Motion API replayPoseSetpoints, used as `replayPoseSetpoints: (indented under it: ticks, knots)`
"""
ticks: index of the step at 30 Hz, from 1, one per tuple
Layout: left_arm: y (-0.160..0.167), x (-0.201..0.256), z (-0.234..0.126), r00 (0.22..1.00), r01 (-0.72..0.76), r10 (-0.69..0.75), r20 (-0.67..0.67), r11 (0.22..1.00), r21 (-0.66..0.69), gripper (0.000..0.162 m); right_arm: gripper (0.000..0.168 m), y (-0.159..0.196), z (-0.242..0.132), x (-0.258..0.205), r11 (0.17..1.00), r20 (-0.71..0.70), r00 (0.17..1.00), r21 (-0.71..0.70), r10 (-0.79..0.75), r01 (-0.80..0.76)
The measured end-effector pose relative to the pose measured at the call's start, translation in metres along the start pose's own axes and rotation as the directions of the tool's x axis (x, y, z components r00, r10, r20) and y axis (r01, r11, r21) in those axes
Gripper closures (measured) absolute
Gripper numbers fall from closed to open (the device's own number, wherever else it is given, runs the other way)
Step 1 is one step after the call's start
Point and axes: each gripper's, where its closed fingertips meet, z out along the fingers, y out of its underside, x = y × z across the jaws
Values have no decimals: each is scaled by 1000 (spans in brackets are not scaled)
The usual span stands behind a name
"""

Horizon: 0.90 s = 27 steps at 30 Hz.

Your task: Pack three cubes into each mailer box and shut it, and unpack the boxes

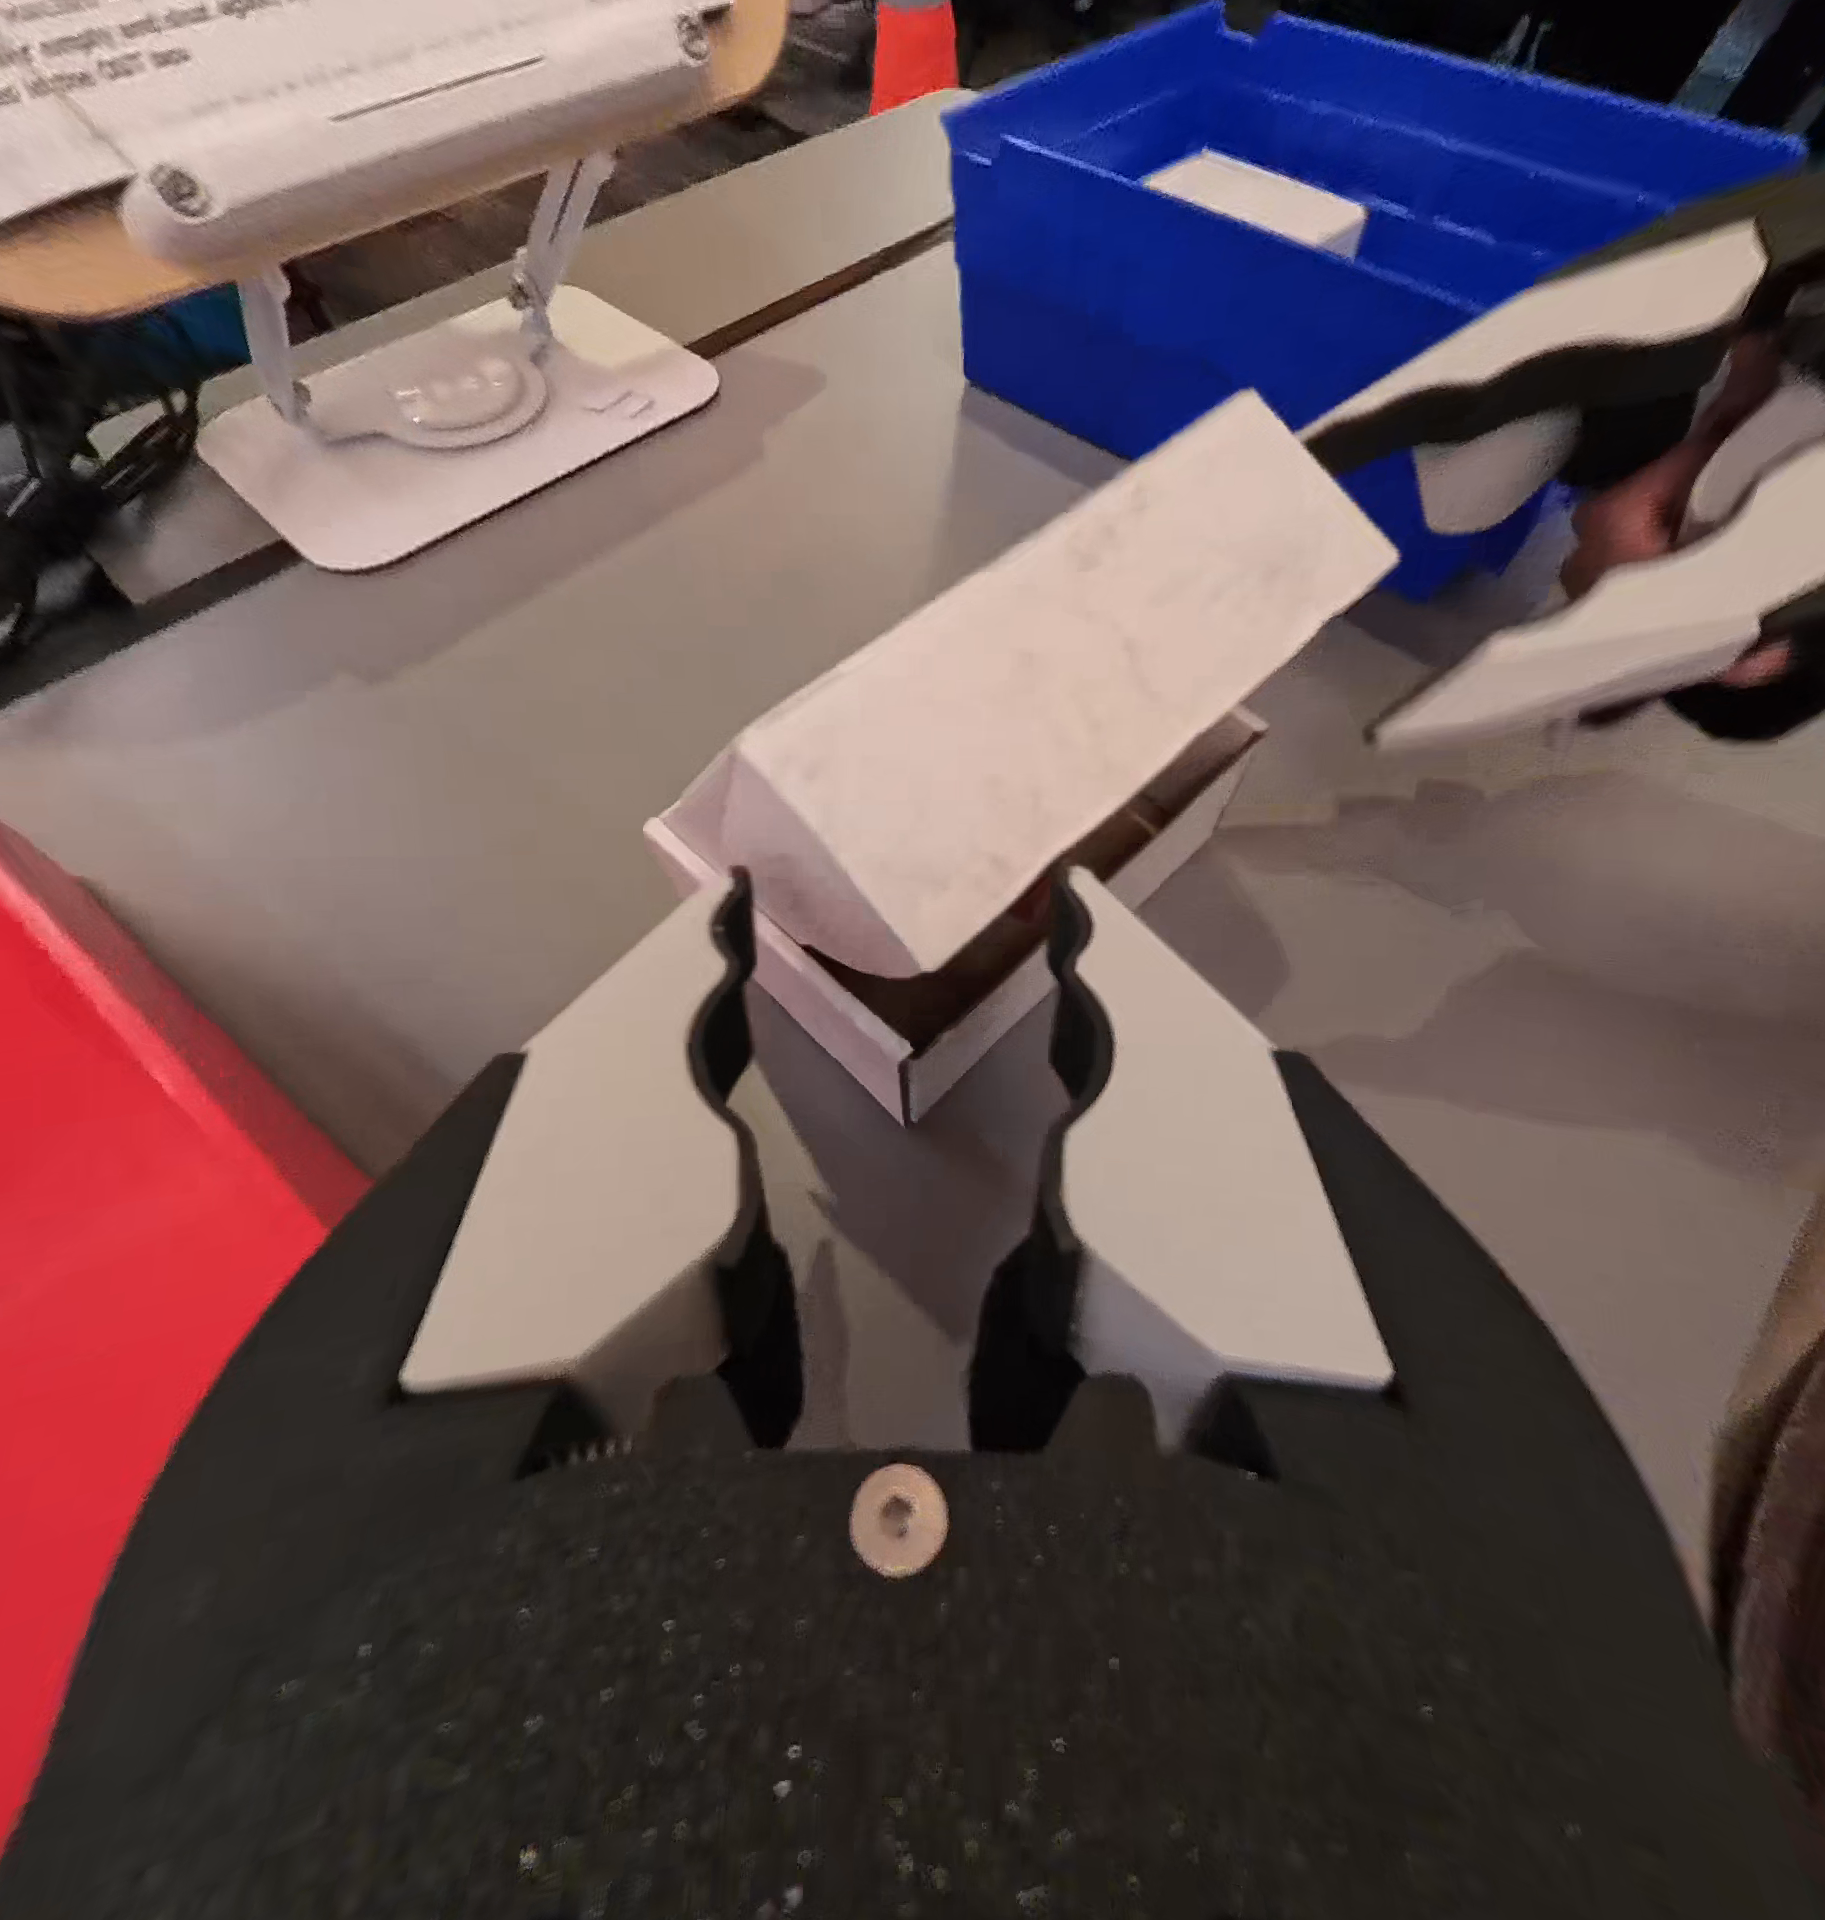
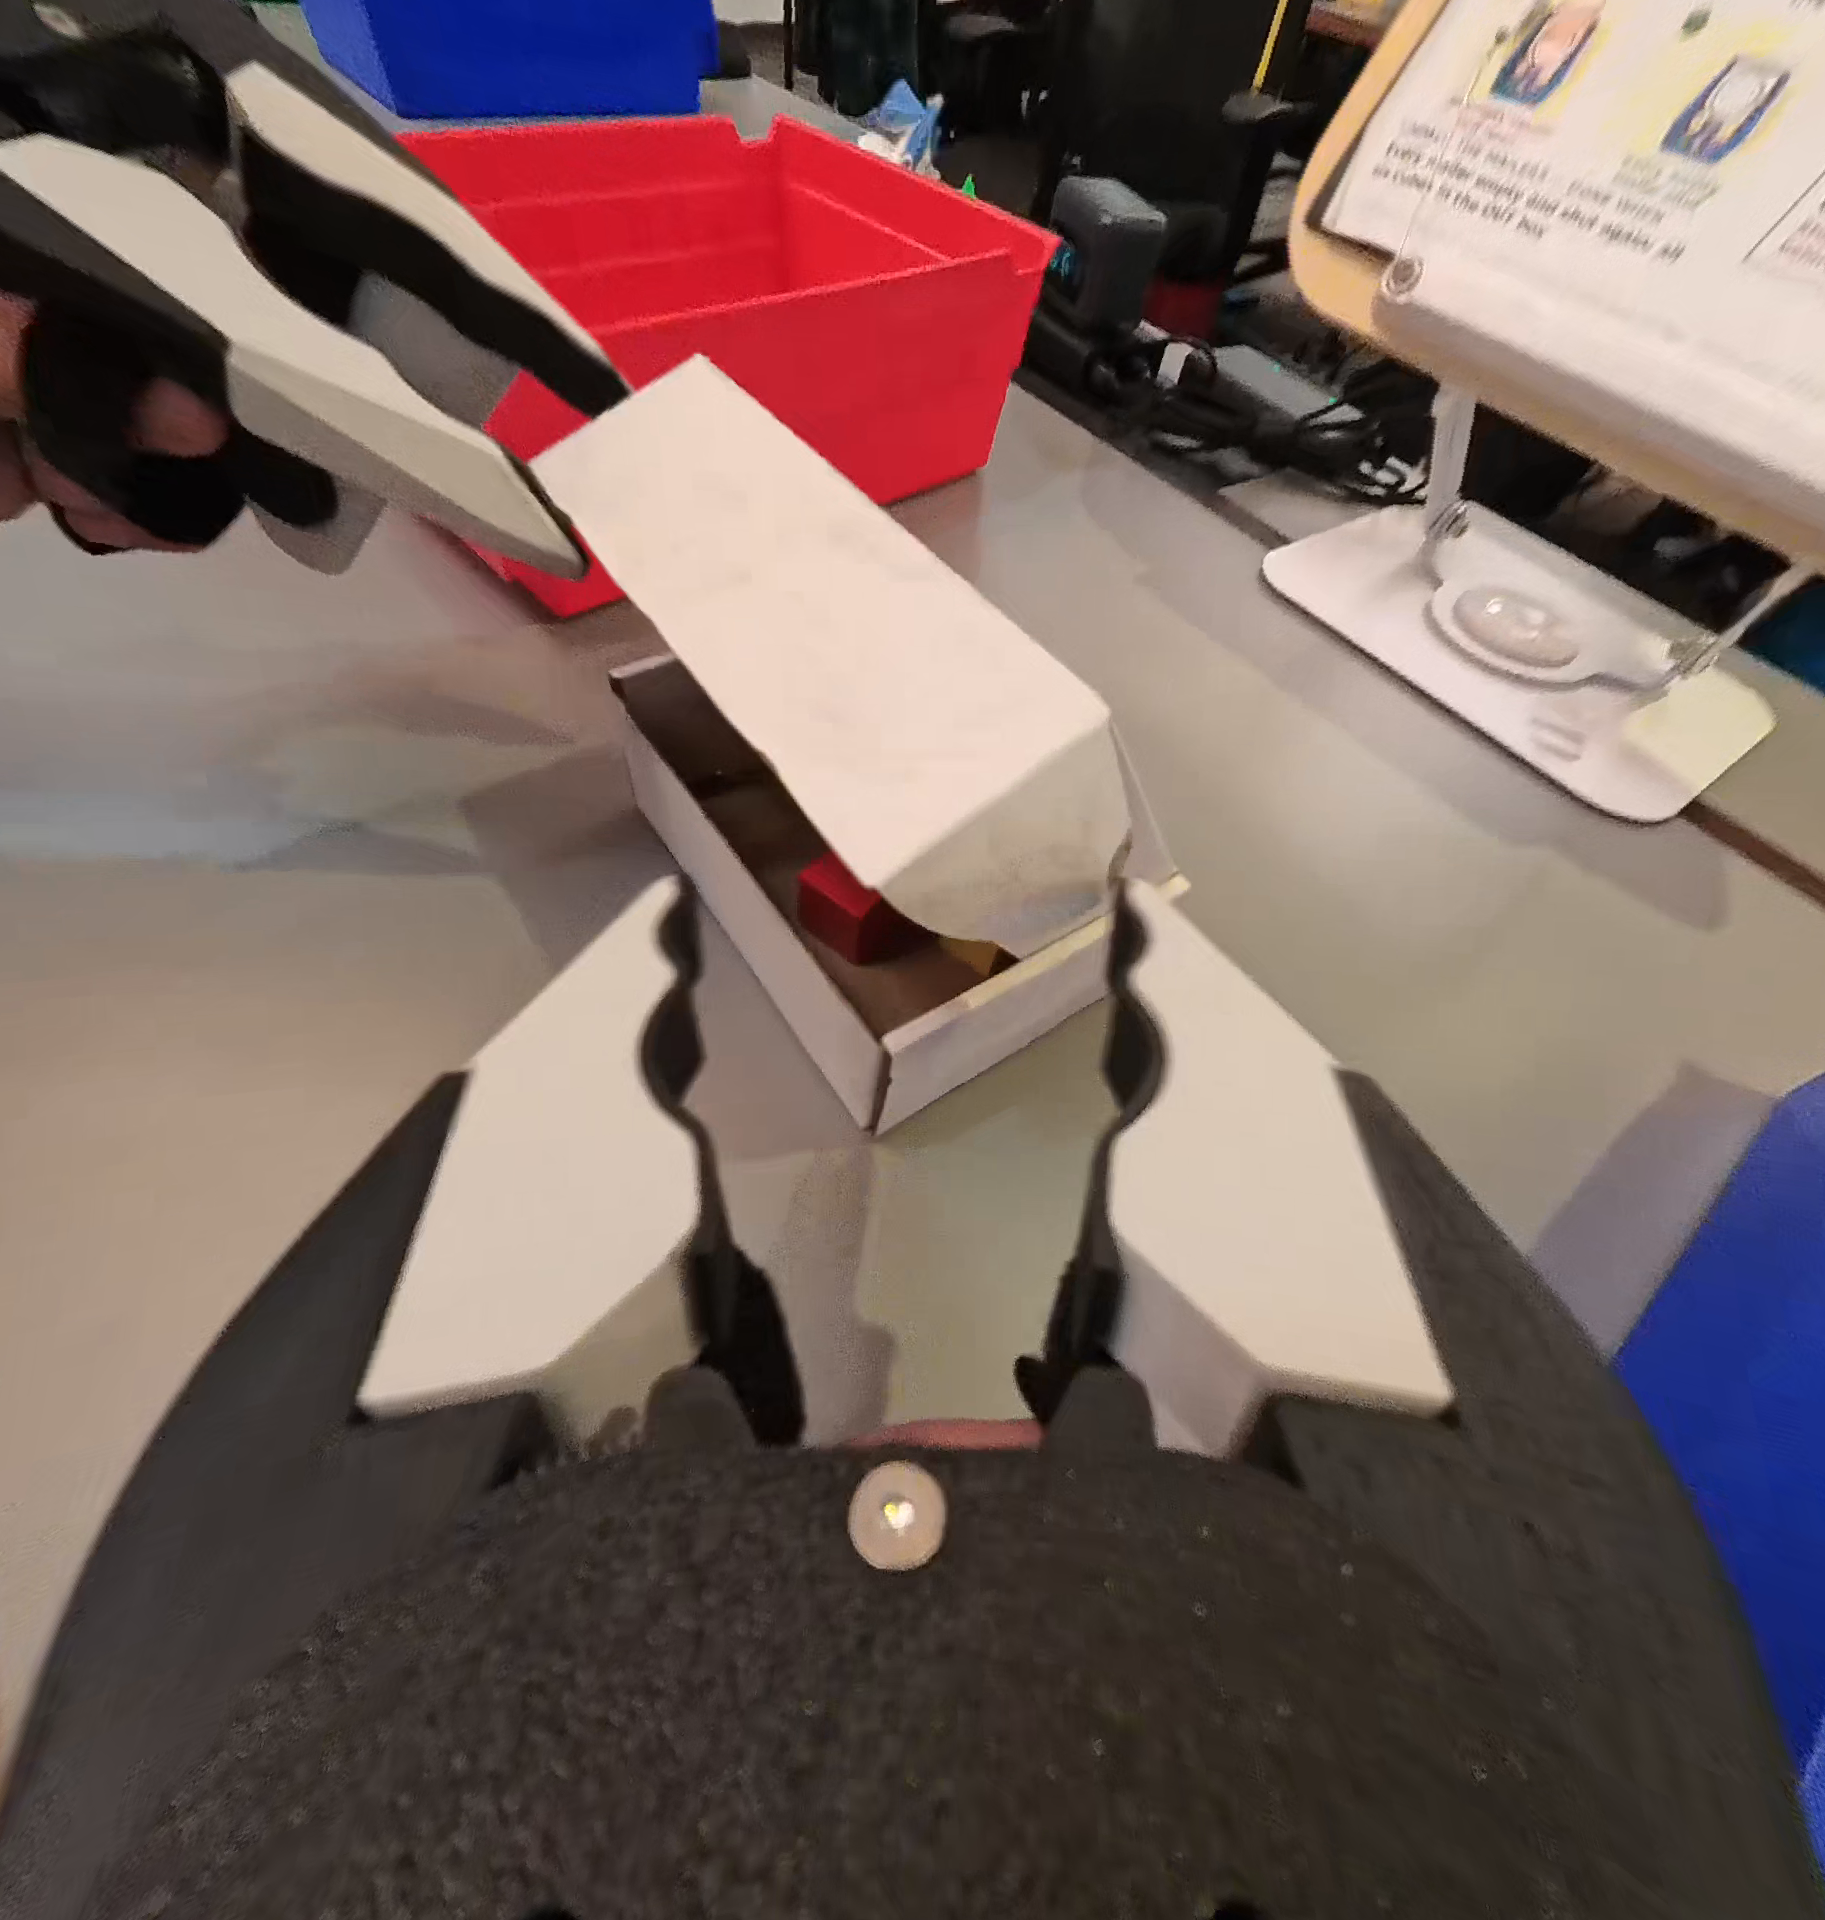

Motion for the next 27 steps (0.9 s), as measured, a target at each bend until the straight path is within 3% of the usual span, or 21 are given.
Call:
replayPoseSetpoints:
  ticks: [4,6,12,19,23,27]
  knots:
    - [13,11,8,993,-109,111,45,993,-48,117,121,7,6,2,992,-79,992,-81,-98,92]
    - [18,17,6,992,-115,118,50,991,-64,118,126,12,2,-2,983,-75,988,-134,-134,123]
    - [42,46,-8,999,-35,33,-18,991,-130,121,128,36,-13,-32,963,15,998,-262,-57,59]
    - [63,80,-23,963,190,-225,-147,956,-222,123,127,55,-28,-60,936,109,986,-342,127,-83]
    - [86,85,-15,967,152,-203,-156,945,-288,123,122,75,-23,-67,908,146,976,-409,161,-88]
    - [89,79,-17,961,166,-221,-168,942,-292,120,118,77,-25,-67,909,177,969,-408,174,-89]
